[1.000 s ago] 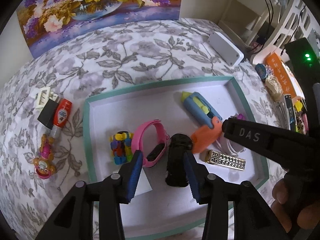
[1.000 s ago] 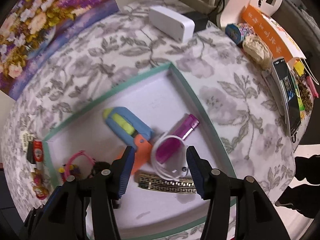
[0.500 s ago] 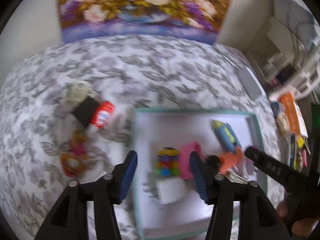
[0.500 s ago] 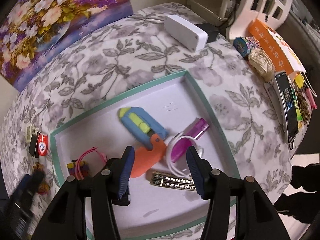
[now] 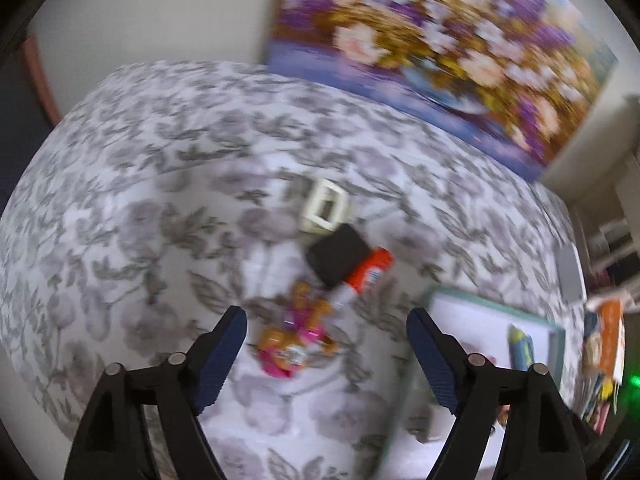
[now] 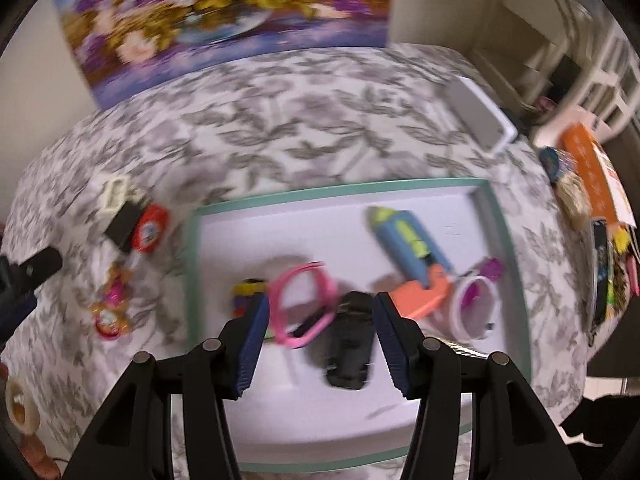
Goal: Organize rigid objects
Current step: 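Withdraw both open grippers from the tray back over the remaining objects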
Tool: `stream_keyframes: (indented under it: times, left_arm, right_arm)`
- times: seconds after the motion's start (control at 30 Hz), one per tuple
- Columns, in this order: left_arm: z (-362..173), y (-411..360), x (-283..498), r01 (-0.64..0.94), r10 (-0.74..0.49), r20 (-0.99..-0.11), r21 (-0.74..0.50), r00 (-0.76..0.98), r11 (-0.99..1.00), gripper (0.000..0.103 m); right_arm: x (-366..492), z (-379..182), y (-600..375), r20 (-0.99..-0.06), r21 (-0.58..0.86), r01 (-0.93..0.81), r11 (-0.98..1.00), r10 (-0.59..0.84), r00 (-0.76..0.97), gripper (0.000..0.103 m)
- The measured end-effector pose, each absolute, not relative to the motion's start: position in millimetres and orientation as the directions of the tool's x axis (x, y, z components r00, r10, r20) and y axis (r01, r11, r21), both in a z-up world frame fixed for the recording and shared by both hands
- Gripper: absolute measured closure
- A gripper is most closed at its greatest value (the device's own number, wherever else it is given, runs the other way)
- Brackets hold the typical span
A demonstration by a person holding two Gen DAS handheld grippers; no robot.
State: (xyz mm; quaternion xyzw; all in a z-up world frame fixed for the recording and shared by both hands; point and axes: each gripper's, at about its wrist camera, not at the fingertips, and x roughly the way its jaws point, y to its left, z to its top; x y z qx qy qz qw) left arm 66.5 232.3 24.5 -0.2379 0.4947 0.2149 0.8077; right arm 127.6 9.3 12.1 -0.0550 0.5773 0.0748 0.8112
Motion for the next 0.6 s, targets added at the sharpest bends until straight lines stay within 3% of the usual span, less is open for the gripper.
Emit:
stream_keyframes:
  times: [0.07,0.17,0.33,0.4,0.43,0.5,0.6]
  left_arm:
    - [24.0,245.0,60.6,-0.612,0.13,-0.901,-0.169,0.413,0.772,0.017]
    - [22.0,261.8,51.5,-0.652,0.157,-0.903,-0.161,0.401,0.741,0.007]
    - [22.0,279.8,39.7,-0.689,0.189,-0.899,-0.153,0.394,0.708,0.006]
    - [21.5,284.9,36.2,-0.699,0.196,-0.899,-0.152,0.392,0.699,0.0]
    - [20.7,287.9,34.3,-0.703,0.196,-0.898,-0.156,0.393,0.694,0.0]
    - [19.3,292.1,32.1,-0.707,0.195,-0.898,-0.161,0.394,0.688,0.0]
    - [17.1,296.2,31.4,-0.714,0.2,-0.897,-0.163,0.395,0.681,0.0]
  right_arm:
    - [123.8,10.8,21.1,-0.945,0.008,-0.218,0.976,0.078,0.317,0.048]
    - [119.3,8.0,36.4,-0.945,0.006,-0.25,0.968,0.087,0.317,0.048]
    - [118.6,5.2,51.9,-0.943,0.048,-0.269,0.962,0.132,0.306,0.048]
    - [120.3,3.9,56.0,-0.939,0.065,-0.269,0.961,0.15,0.309,0.048]
    - [121.3,3.1,57.5,-0.938,0.069,-0.268,0.961,0.154,0.311,0.046]
    - [123.8,1.2,60.8,-0.933,0.089,-0.264,0.96,0.173,0.315,0.034]
    - [127.0,-1.0,65.2,-0.926,0.133,-0.261,0.956,0.214,0.31,0.032]
